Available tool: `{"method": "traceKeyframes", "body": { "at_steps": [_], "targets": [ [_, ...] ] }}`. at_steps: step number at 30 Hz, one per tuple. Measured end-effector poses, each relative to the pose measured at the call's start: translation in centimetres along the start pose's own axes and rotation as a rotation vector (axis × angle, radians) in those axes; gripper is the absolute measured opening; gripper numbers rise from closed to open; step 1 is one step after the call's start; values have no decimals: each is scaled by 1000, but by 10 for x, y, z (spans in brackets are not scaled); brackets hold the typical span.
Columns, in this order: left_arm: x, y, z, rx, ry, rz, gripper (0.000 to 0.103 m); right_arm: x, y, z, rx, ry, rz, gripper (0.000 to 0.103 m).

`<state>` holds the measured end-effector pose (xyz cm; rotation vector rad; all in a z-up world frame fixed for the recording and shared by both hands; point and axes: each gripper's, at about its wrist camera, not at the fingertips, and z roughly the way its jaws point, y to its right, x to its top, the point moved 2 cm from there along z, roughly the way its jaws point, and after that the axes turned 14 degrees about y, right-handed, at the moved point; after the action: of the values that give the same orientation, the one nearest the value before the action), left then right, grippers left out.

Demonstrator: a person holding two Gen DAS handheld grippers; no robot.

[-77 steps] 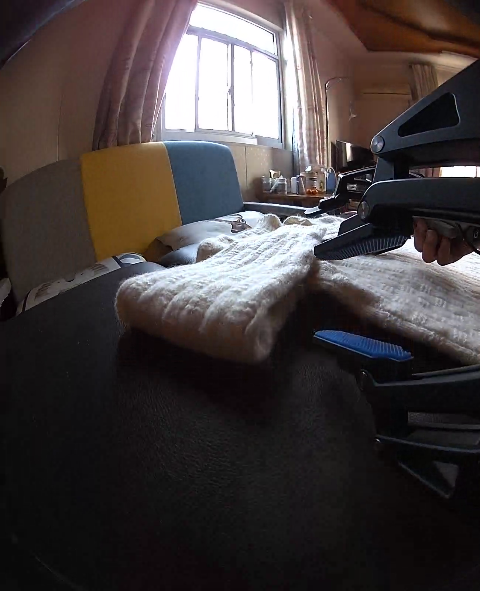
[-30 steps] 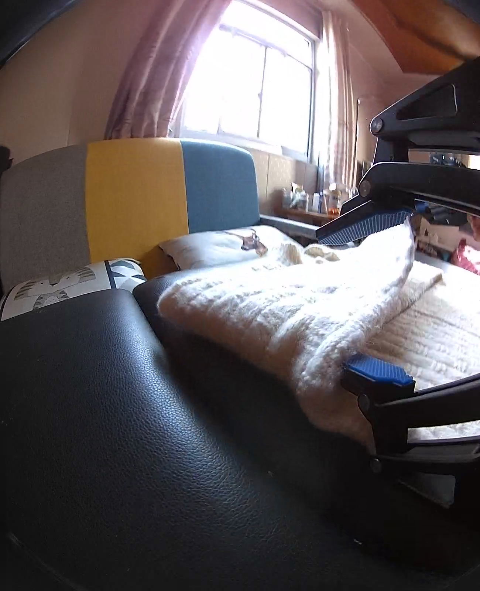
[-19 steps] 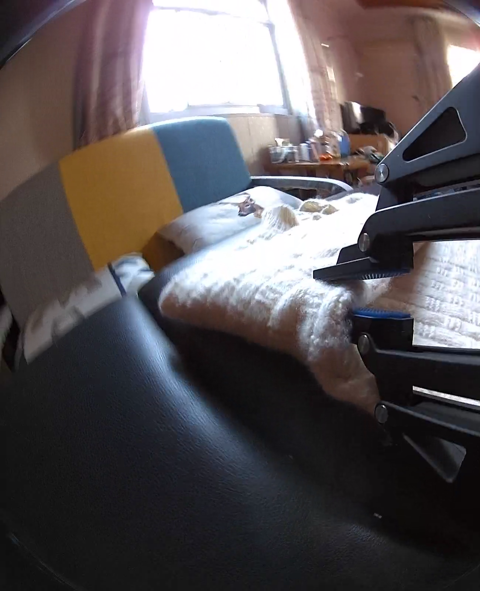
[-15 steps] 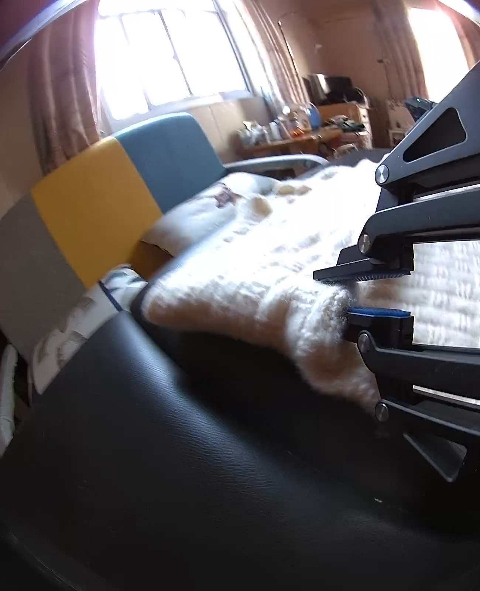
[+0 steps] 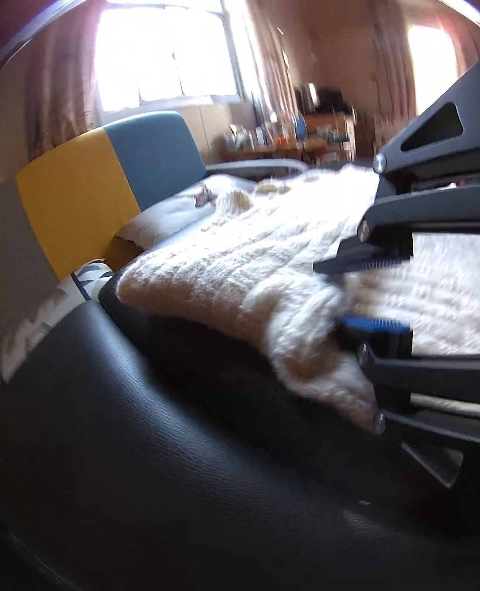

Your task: Fold clothes

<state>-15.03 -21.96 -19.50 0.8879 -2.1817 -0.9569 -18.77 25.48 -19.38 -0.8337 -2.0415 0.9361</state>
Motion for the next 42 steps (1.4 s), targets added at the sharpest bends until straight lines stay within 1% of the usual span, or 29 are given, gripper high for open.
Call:
{"method": "traceKeyframes", "body": {
  "at_steps": [2, 3, 5, 7, 8, 9, 11, 12, 14, 17, 20, 22, 23, 24, 26, 27, 28, 29, 31, 32, 33, 34, 36, 37, 38, 40, 41, 42],
  "targets": [
    [8, -6, -18, -16, 8, -19, 32, 5, -4, -14, -23, 6, -38, 21],
    [12, -9, -28, -17, 21, -15, 32, 7, -8, -21, -36, 18, -69, 24],
    [26, -13, -44, -4, 60, 13, 33, 10, -23, -35, -35, 51, -149, 24],
    [42, -15, -51, 18, 94, 38, 43, 8, -46, -37, -12, 55, -233, 24],
    [51, -15, -54, 29, 111, 51, 44, 4, -59, -32, -1, 36, -280, 24],
    [58, -15, -52, 29, 114, 60, 47, -1, -72, -25, 8, 13, -329, 24],
    [70, -11, -39, 14, 96, 68, 48, -15, -97, -7, 3, -27, -453, 24],
    [76, -9, -33, 6, 87, 73, 51, -24, -108, 4, -5, -44, -519, 24],
    [86, -7, -13, 10, 63, 70, 53, -36, -117, 23, -28, -75, -584, 24],
    [94, -3, 17, -9, 4, 55, 55, -53, -125, 50, -64, -120, -657, 24],
    [101, 7, 44, -29, -28, 47, 58, -58, -116, 66, -98, -141, -655, 24],
    [105, 18, 57, -61, -28, 57, 58, -58, -108, 68, -95, -146, -640, 23],
    [105, 26, 64, -77, -27, 80, 58, -59, -103, 69, -92, -147, -633, 23],
    [106, 32, 68, -80, -21, 113, 54, -59, -101, 69, -92, -144, -635, 23],
    [108, 46, 72, -83, 0, 187, 14, -60, -100, 68, -95, -132, -649, 19],
    [107, 56, 69, -79, 24, 237, 12, -61, -99, 67, -97, -126, -656, 19],
    [106, 65, 67, -74, 48, 287, 12, -61, -98, 67, -99, -120, -663, 17],
    [104, 74, 63, -46, 84, 361, 12, -62, -98, 66, -101, -113, -670, 14],
    [96, 87, 58, 63, 162, 535, 11, -63, -96, 65, -104, -101, -684, 14],
    [94, 85, 65, 122, 159, 579, 12, -63, -96, 64, -106, -95, -691, 15],
    [92, 80, 75, 167, 136, 602, 12, -64, -95, 64, -108, -89, -698, 15],
    [91, 76, 83, 192, 123, 615, 13, -64, -94, 63, -109, -82, -705, 14],
    [91, 73, 89, 201, 119, 610, 15, -65, -93, 62, -113, -70, -719, 15],
    [93, 73, 85, 201, 119, 590, 21, -66, -92, 61, -115, -64, -726, 15],
    [95, 74, 82, 201, 119, 570, 22, -66, -92, 61, -114, -62, -725, 15],
    [100, 74, 74, 200, 119, 529, 23, -64, -93, 60, -109, -62, -710, 15],
    [99, 74, 65, 194, 127, 510, 23, -64, -93, 60, -106, -62, -703, 17],
    [97, 73, 53, 170, 135, 488, 23, -63, -94, 60, -105, -65, -700, 17]
  ]
}}
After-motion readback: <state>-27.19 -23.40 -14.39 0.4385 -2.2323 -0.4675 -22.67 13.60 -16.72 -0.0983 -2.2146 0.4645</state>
